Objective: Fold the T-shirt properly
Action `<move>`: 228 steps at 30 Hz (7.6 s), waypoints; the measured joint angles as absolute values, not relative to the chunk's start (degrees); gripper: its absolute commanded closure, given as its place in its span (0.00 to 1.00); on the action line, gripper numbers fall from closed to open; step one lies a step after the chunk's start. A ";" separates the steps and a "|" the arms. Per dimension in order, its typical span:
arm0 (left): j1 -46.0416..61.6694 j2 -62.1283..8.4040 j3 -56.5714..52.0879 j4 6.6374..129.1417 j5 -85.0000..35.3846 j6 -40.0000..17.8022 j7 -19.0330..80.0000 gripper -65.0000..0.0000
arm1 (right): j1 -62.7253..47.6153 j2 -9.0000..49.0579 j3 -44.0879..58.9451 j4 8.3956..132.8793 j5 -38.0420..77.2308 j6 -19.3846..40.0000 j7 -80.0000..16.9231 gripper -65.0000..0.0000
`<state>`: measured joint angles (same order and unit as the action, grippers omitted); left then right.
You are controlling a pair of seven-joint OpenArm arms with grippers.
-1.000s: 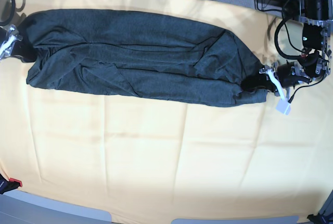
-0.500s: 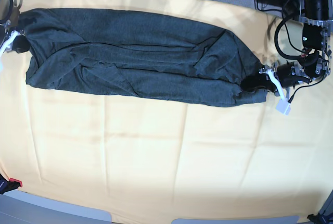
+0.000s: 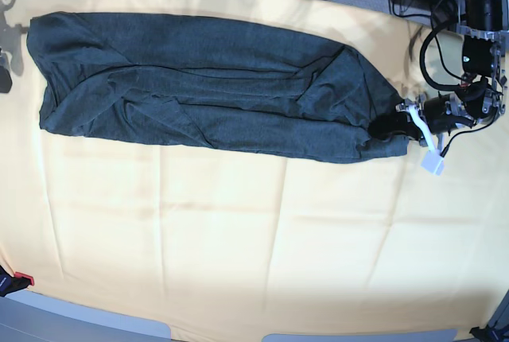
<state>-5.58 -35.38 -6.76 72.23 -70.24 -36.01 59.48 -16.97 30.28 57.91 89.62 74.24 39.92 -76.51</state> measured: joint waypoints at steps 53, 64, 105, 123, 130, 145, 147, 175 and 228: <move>-5.56 -35.38 -6.76 80.93 -83.40 -39.48 67.96 1.00 | -17.15 17.28 30.83 96.12 49.47 39.94 -59.70 1.00; -4.47 -32.01 -2.44 95.68 -83.46 -39.53 68.36 1.00 | -17.17 17.28 30.83 96.12 49.50 39.94 -59.70 1.00; -6.72 1.67 9.74 83.77 -63.05 -39.51 54.48 0.41 | -17.19 17.28 30.83 96.18 49.89 39.94 -60.86 0.95; -8.34 2.00 -2.39 83.53 -59.70 -37.58 51.86 1.00 | -17.50 17.28 30.83 96.23 49.91 39.99 -61.08 0.93; -8.34 -2.42 0.10 83.53 -55.44 -35.68 55.24 1.00 | -17.47 17.28 30.83 96.23 49.91 39.99 -61.06 0.93; -8.29 -5.69 14.37 88.03 -42.02 -34.50 60.07 1.00 | -17.47 17.28 30.83 96.23 49.91 39.99 -61.06 0.93; -8.29 -5.69 16.21 88.03 -42.11 -34.50 60.03 1.00 | -17.50 17.28 30.83 96.23 49.91 39.99 -61.06 0.93; -11.29 -5.56 10.57 88.12 -43.90 -35.14 58.57 1.00 | -17.45 17.28 30.83 96.23 50.98 39.97 -61.32 0.93; -12.25 -11.73 29.19 88.86 -24.14 -32.38 50.48 1.00 | -13.26 21.37 56.64 96.25 57.95 38.11 -69.78 0.43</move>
